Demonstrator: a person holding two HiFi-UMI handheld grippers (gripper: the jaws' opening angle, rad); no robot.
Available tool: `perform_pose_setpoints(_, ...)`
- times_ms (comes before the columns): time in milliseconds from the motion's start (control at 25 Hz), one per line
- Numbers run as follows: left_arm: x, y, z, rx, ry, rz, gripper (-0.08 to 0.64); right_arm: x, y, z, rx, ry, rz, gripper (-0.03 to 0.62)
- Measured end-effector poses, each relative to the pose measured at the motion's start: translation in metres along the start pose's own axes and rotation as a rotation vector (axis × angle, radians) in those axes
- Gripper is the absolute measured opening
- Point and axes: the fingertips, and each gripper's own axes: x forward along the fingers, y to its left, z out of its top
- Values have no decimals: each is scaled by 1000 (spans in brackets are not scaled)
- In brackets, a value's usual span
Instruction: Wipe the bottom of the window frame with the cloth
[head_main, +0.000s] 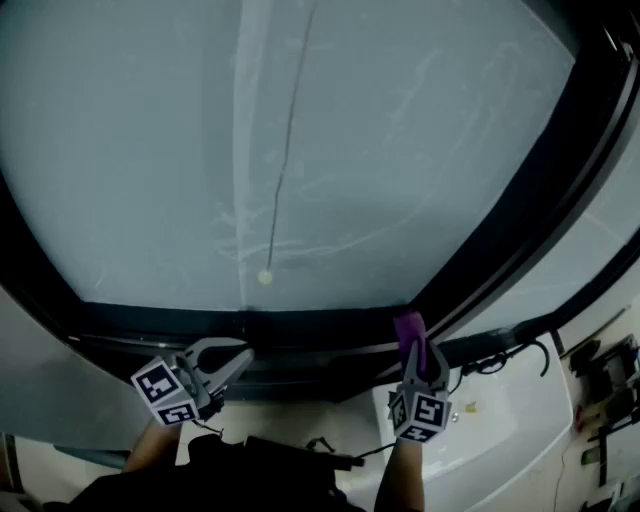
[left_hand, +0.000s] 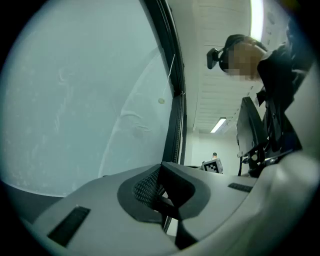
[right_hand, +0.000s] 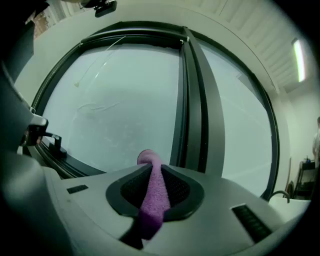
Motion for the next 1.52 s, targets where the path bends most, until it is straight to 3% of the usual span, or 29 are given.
perform_pose_setpoints(200, 6, -4, -1, -10, -10, -6, 0, 34, -20, -20, -101, 76, -58, 62)
perform_pose_setpoints(440, 7, -2, -1, -1, -23, 43, 0, 57, -25, -50, -103, 208, -136, 63)
perform_pose_setpoints(600, 5, -1, 0, -13, -27, 66, 0, 63, -27, -54, -112, 239, -177, 63)
perform_pose_setpoints(880, 9, 5, 1, -9, -23, 77, 0, 71, -24, -47, -161, 287, -144, 63)
perform_pose_setpoints(1160, 5, 2, -1, -40, -35, 71, 0, 70, -13, -51, -70, 354, -48, 61)
perform_pose_setpoints(1520, 6, 2, 0, -28, -38, 59, 0, 63, 4, -52, -63, 362, 13, 63)
